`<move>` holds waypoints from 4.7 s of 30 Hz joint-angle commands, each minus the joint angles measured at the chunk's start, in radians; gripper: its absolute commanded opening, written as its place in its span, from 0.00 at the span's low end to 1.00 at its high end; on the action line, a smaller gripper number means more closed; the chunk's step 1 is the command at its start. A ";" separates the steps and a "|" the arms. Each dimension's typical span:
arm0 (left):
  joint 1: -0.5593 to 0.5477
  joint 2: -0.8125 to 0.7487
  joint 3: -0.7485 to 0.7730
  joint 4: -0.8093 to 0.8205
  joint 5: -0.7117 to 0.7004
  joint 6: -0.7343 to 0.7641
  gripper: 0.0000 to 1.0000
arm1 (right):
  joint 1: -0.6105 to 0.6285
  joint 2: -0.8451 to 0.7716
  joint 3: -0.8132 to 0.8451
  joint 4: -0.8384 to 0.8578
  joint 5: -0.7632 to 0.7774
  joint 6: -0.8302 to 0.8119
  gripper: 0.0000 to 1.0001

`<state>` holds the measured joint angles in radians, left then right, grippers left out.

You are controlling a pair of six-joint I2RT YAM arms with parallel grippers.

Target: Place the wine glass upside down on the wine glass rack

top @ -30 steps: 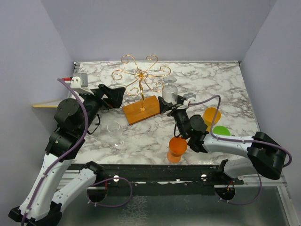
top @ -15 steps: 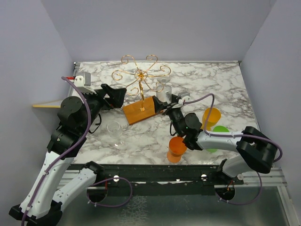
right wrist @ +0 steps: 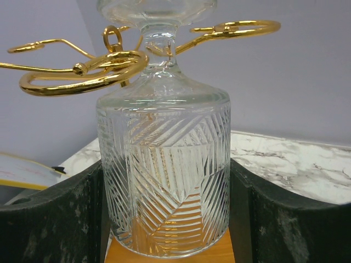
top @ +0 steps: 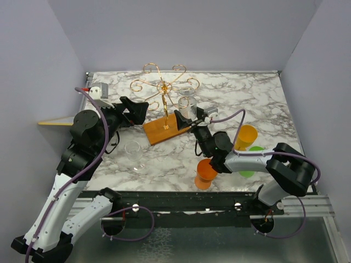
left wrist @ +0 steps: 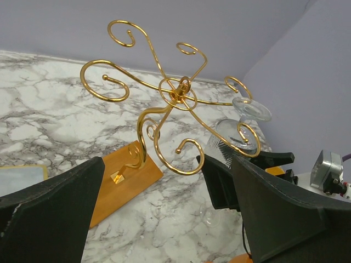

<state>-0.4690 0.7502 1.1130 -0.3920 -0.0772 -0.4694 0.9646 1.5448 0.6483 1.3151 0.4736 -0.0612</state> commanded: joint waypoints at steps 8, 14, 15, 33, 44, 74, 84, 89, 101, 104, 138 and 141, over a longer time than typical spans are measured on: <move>-0.005 0.003 -0.005 -0.005 0.001 0.000 0.99 | -0.003 0.011 0.063 0.024 -0.113 -0.001 0.01; -0.004 0.010 -0.005 -0.008 0.014 -0.002 0.99 | -0.004 0.033 0.072 0.000 -0.115 0.008 0.01; -0.004 0.010 -0.005 -0.008 0.014 -0.002 0.99 | -0.004 0.036 0.076 -0.002 -0.121 0.006 0.01; -0.005 0.012 0.008 -0.020 0.016 0.012 0.99 | -0.004 -0.044 -0.017 0.011 -0.319 0.018 0.01; -0.005 0.003 0.012 -0.029 0.018 0.018 0.99 | -0.006 -0.125 -0.079 0.001 -0.337 0.012 0.01; -0.005 0.000 0.008 -0.044 0.013 0.026 0.99 | -0.004 -0.119 -0.104 0.149 -0.113 0.120 0.01; -0.004 0.014 0.010 -0.049 0.012 0.021 0.99 | -0.005 -0.105 -0.126 0.219 -0.140 0.096 0.01; -0.005 0.038 0.016 -0.046 0.009 -0.006 0.99 | -0.005 -0.097 -0.147 0.269 -0.151 0.070 0.01; -0.004 0.063 0.016 -0.032 -0.005 -0.040 0.99 | -0.004 -0.068 -0.119 0.304 -0.022 0.115 0.01; -0.005 0.068 0.015 -0.030 -0.006 -0.044 0.99 | -0.004 -0.057 -0.124 0.339 -0.007 0.120 0.01; -0.004 0.159 -0.084 0.126 -0.077 -0.286 0.44 | -0.004 -0.071 -0.121 0.346 0.062 0.096 0.01; -0.003 0.162 -0.090 0.110 -0.111 -0.289 0.29 | -0.004 -0.077 -0.122 0.351 0.076 0.088 0.01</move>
<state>-0.4690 0.9054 1.0409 -0.2771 -0.1078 -0.7395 0.9611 1.4925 0.5243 1.4872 0.5083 0.0517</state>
